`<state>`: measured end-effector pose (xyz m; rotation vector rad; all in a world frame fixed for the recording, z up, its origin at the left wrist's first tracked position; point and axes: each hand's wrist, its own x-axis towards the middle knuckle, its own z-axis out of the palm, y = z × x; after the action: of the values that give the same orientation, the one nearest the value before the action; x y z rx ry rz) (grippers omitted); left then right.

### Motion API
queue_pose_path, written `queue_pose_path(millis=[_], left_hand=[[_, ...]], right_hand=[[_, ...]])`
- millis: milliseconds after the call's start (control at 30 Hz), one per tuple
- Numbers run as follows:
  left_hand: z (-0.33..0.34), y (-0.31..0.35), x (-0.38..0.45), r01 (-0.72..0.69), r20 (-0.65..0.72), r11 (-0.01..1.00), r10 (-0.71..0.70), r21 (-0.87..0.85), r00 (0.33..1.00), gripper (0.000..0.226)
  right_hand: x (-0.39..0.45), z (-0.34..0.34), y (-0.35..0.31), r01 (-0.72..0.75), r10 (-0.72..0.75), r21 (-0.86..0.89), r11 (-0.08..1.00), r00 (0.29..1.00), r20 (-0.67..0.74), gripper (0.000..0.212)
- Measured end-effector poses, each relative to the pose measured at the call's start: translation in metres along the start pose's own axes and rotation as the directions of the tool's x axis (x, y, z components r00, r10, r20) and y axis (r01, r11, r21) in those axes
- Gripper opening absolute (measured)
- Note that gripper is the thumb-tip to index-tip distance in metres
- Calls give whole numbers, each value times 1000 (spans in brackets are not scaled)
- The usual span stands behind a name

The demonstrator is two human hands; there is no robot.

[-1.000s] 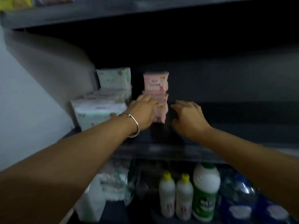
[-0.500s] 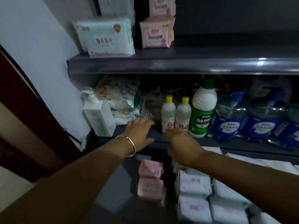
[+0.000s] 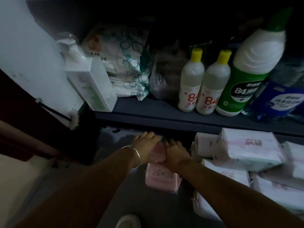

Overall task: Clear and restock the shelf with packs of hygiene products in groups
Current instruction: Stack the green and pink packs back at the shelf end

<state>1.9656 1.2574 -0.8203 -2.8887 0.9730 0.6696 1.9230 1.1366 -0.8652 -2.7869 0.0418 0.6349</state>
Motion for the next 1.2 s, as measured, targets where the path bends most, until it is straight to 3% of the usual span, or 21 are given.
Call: queue_pose_path(millis=[167,300,467,567,767,900,1033,1200], left_hand=[[16,-12,10,-34,-6,999,34,-40,999,53],[26,-20,11,-47,19,996,48,-76,999,53],[43,-20,5,-67,88,991,78,-117,993,62],[58,-15,4,-92,146,988,109,-122,983,74],[80,-1,7,-134,235,990,122,37,964,90],[91,7,10,-79,218,996,85,-38,972,93],[69,-1,3,-120,216,989,136,-83,967,66],[-3,-9,-30,-123,270,987,147,-104,952,71]], right_hand=[[17,19,1,-40,41,-40,998,999,29,76],[27,21,3,-71,72,-10,997,996,55,95],[31,11,2,-46,45,11,999,997,64,77],[29,4,6,-65,64,29,997,997,32,88],[22,5,12,-76,75,28,997,997,37,85],[18,4,14,-71,72,-26,997,997,26,77],[5,-9,11,-52,52,-16,999,998,34,79],[-26,-45,-7,8,-6,-62,998,1000,25,62]])
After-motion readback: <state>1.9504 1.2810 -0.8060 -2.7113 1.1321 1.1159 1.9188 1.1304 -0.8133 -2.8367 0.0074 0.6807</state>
